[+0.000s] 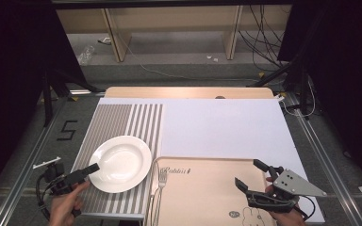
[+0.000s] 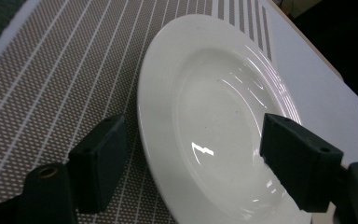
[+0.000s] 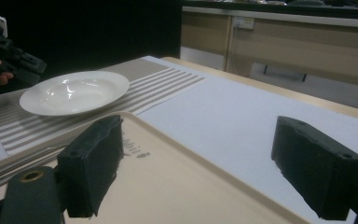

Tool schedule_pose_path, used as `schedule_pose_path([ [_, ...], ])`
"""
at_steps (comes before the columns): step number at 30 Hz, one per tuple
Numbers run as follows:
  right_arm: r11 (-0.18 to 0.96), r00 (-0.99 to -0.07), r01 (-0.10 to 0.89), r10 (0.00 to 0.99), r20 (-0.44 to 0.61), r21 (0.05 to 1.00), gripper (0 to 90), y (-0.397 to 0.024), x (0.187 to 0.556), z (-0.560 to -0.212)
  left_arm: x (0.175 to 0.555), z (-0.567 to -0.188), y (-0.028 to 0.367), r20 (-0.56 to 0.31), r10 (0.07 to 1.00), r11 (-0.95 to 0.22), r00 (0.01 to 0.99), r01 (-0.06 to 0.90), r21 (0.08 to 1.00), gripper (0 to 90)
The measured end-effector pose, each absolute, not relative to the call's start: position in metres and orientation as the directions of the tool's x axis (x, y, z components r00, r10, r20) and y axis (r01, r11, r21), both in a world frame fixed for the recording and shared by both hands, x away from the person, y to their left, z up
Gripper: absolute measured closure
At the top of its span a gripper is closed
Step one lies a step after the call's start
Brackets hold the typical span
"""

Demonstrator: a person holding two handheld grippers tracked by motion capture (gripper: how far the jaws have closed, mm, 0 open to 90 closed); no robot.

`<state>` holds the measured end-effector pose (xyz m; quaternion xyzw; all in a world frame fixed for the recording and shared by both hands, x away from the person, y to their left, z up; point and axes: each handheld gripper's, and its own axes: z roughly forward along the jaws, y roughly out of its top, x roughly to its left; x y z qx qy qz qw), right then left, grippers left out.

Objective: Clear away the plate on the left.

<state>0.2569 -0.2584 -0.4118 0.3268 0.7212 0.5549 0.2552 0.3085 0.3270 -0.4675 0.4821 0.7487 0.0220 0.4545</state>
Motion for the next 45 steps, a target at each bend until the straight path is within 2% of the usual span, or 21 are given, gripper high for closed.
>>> schedule_pose_path([
  [4, 0.171, -0.657, 0.186, 0.754, -0.007, 0.968, 17.4, -0.259, 0.257, -0.412, 0.309, -0.475, 0.333, -0.701, 0.694, 0.573, -0.165, 0.715, 0.400, 25.3],
  [21, 0.174, -0.659, 0.186, 0.752, -0.009, 0.967, 17.4, -0.257, 0.257, -0.412, 0.312, -0.485, 0.328, -0.738, 0.652, 0.579, -0.174, 0.743, 0.336, 31.4],
  [31, 0.174, -0.660, 0.189, 0.752, -0.006, 0.966, 17.5, -0.257, 0.257, -0.412, 0.314, -0.490, 0.322, -0.755, 0.634, 0.568, -0.169, 0.764, 0.307, 42.1],
  [35, 0.173, -0.660, 0.189, 0.751, -0.005, 0.967, 17.5, -0.257, 0.257, -0.412, 0.312, -0.493, 0.324, -0.771, 0.607, 0.599, -0.191, 0.747, 0.287, 48.2],
  [45, 0.174, -0.661, 0.190, 0.750, -0.005, 0.966, 17.6, -0.256, 0.257, -0.413, 0.313, -0.498, 0.320, -0.778, 0.591, 0.611, -0.215, 0.749, 0.257, 54.4],
])
